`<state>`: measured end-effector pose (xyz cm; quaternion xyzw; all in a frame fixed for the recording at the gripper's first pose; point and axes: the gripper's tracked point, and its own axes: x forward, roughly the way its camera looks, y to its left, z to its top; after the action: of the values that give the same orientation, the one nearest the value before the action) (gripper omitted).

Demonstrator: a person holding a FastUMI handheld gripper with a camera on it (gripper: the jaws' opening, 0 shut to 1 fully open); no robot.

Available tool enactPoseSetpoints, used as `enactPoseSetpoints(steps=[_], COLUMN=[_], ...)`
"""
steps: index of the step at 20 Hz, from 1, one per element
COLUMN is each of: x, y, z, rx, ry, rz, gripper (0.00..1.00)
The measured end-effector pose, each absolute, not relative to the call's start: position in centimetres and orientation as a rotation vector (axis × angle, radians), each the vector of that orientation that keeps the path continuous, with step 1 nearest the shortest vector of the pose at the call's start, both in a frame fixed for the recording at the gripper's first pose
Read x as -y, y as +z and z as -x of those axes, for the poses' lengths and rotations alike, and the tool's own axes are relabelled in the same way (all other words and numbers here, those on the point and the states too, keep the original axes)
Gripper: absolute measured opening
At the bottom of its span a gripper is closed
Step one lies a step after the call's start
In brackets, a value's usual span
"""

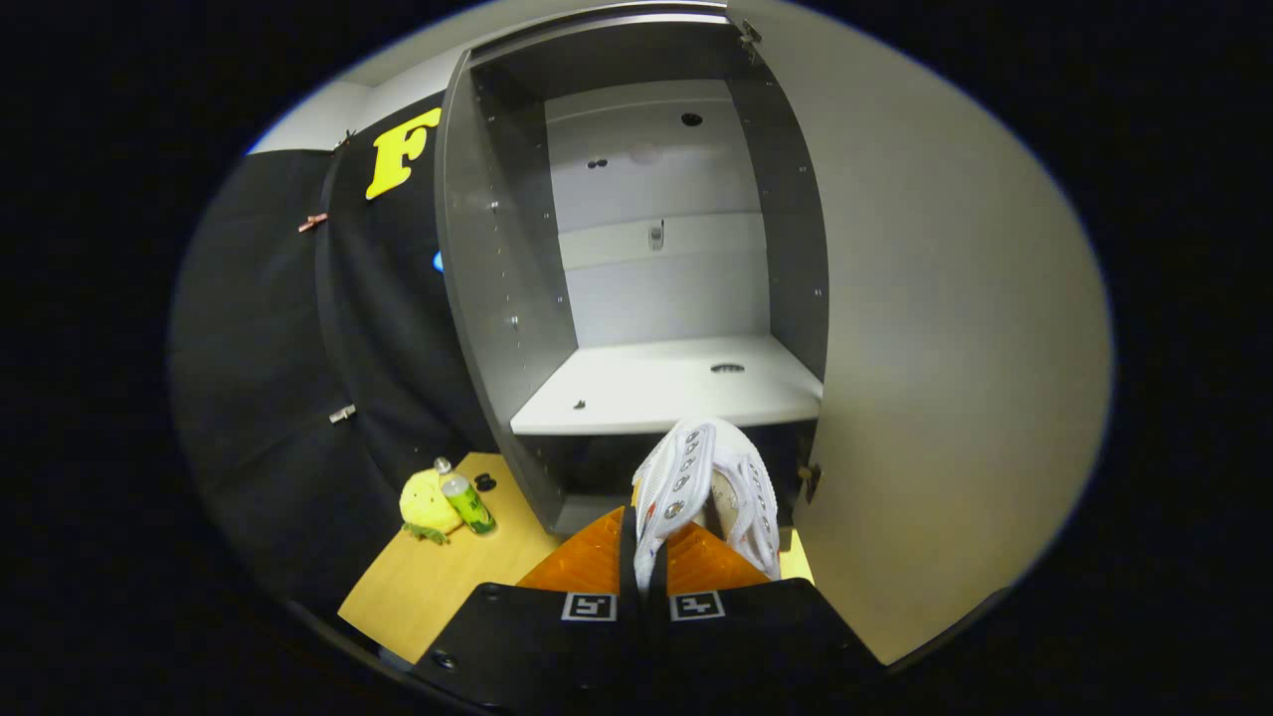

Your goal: Open the shoe cabinet door, grab the shoes and put them into the shoe cabinet, then close the shoe cabinet door.

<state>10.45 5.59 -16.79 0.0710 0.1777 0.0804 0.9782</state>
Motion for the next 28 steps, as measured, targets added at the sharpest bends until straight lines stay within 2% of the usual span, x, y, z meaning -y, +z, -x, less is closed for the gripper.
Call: enactPoseSetpoints(steps=[5, 11, 19, 28], x=[-6.4, -7.6, -8.3, -9.0], y=[-12.3, -11.6, -14.6, -19.3], z=[-16.8, -25.2, -34.6, -39.0], rx=[-0.301, -0.315, -0.347, -0.395], ry=[0.178, 0.183, 0.156, 0.109], rz=[-0.125, -0.113, -0.02, 0.08], gripper=[0.05, 0.05, 0.05, 0.05])
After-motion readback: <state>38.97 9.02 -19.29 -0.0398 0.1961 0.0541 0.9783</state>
